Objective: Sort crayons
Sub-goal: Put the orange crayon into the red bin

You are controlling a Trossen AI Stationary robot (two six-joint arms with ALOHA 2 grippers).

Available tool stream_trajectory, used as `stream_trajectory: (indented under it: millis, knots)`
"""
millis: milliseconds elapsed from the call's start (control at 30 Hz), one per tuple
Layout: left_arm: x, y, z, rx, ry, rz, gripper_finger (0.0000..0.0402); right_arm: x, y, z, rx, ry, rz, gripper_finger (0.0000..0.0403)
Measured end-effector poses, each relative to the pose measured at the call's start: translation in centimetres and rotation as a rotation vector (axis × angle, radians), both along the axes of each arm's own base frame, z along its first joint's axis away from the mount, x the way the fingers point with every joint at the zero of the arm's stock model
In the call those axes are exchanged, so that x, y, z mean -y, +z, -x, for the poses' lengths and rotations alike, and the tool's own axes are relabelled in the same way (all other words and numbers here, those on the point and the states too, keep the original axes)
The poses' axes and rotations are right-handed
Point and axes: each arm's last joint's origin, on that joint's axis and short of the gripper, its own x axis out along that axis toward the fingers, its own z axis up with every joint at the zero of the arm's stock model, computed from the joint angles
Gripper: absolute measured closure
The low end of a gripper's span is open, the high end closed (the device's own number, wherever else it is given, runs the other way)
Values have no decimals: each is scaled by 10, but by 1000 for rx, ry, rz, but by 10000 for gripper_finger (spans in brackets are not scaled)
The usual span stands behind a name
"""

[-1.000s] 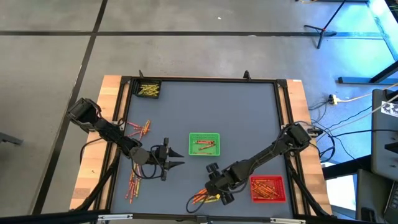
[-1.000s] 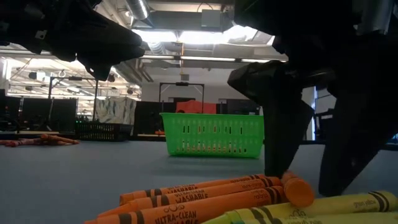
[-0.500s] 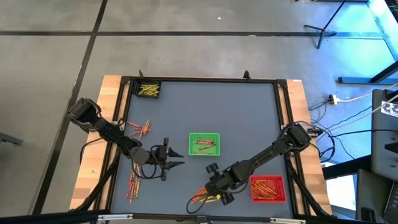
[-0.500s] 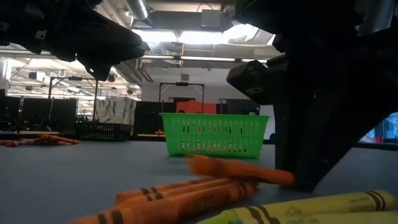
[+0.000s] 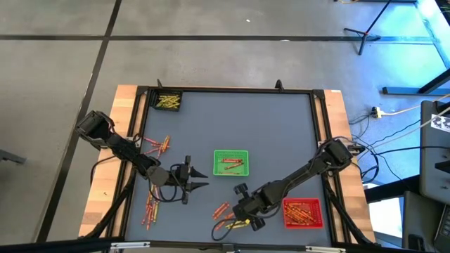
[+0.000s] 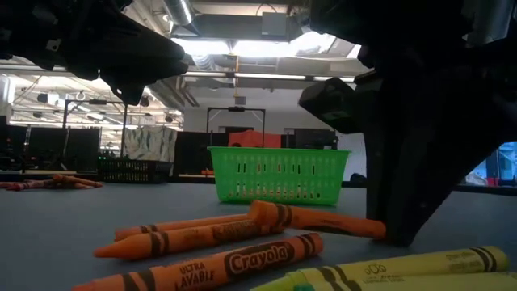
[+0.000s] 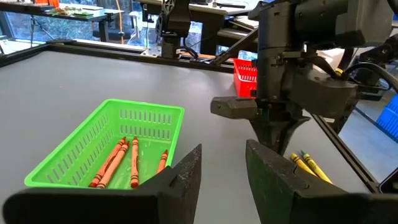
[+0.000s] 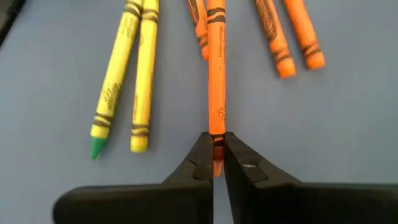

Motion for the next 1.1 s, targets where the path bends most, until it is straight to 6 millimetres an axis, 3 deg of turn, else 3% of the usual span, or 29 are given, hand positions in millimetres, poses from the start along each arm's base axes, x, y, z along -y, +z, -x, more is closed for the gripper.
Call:
stream_trajectory:
  millis: [300,700,1100]
  knots:
    - [0,0,0,0,1,3,292,-3,37,18,-5,-87,-57,388]
    - [0,0,0,0,0,3,292,-19,86,78,-161,-342,-141,388]
    - [0,0,0,0,0,6,292,-47,92,156,-325,-648,-12,387]
